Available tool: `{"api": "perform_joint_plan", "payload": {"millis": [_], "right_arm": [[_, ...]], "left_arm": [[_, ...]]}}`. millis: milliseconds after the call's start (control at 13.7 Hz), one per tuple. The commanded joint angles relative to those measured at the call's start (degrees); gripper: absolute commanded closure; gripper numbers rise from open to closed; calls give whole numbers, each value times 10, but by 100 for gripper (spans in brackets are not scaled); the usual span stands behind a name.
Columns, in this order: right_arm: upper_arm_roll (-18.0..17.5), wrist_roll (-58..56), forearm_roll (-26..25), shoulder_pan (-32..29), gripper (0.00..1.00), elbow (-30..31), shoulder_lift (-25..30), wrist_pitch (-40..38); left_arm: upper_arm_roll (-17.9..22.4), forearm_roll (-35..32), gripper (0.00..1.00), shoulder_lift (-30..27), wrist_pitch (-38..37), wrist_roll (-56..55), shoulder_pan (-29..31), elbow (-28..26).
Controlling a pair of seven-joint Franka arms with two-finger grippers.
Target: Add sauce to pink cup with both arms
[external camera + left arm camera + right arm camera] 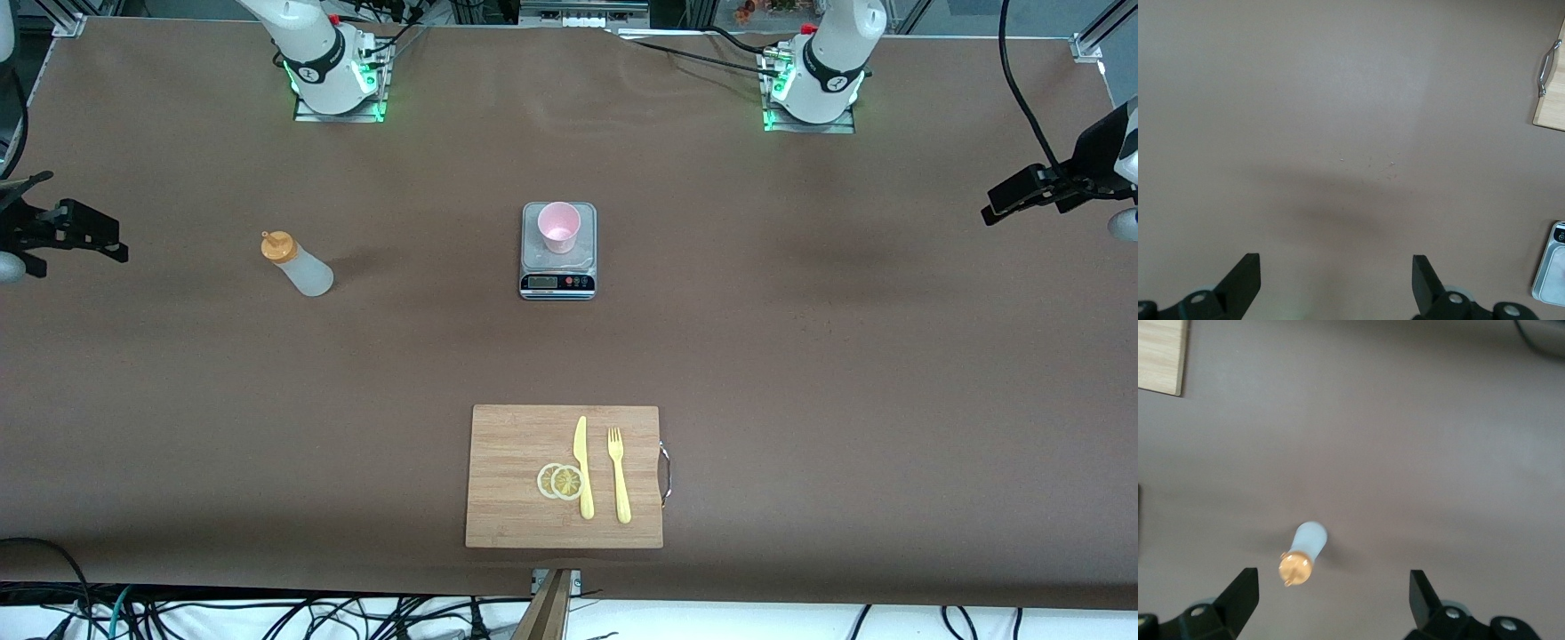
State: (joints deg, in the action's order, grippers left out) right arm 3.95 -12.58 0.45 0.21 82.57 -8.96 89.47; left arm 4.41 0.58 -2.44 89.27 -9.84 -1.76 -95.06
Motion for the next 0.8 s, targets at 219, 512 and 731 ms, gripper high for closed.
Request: {"api": "perform_joint_plan", "payload": {"millis": [219,512,731], "right_arm": [[-8,104,-10,0,0,41,46,-41],[-5,104,-4,0,0,35,30,-40],[-5,99,-2,0,0,28,27,-37]], "left_arm": [[0,11,0,-3,-9,11,2,5],[0,11,0,-3,-9,11,2,5],[0,11,0,-3,-9,11,2,5]]}}
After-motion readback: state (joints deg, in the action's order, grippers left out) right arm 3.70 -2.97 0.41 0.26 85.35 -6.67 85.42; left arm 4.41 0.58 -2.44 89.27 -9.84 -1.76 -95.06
